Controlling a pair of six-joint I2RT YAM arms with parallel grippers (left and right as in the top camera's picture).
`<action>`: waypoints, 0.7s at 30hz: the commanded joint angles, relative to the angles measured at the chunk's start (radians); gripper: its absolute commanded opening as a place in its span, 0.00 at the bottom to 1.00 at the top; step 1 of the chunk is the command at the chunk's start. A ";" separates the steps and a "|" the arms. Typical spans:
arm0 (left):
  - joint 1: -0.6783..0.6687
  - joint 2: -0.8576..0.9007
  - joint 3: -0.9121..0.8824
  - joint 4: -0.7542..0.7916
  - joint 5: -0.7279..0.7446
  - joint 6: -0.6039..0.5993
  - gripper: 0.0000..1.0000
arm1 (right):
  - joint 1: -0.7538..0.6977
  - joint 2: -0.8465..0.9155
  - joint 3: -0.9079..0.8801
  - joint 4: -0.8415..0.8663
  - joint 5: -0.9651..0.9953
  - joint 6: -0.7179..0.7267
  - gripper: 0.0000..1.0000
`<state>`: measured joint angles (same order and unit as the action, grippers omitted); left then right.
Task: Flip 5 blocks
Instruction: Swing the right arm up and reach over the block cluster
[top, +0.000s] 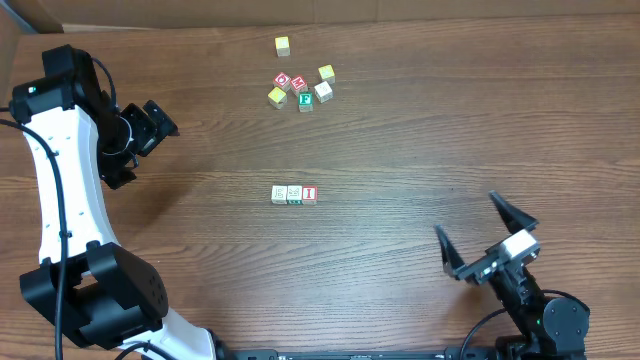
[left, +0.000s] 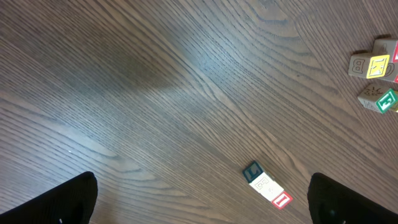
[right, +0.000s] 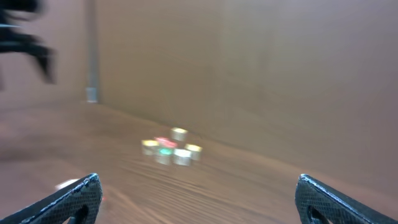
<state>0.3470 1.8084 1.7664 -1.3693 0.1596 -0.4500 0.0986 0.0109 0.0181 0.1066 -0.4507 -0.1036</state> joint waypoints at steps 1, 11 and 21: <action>0.000 -0.013 0.018 -0.002 -0.012 0.001 1.00 | -0.004 -0.007 -0.010 0.005 -0.147 0.051 1.00; 0.000 -0.013 0.018 -0.002 -0.012 0.001 1.00 | -0.004 0.022 0.138 -0.176 0.032 0.188 1.00; 0.000 -0.013 0.018 -0.002 -0.012 0.001 1.00 | -0.004 0.445 0.771 -0.548 0.117 0.210 1.00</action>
<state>0.3470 1.8084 1.7664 -1.3693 0.1539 -0.4500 0.0986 0.3065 0.5999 -0.3683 -0.3656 0.0944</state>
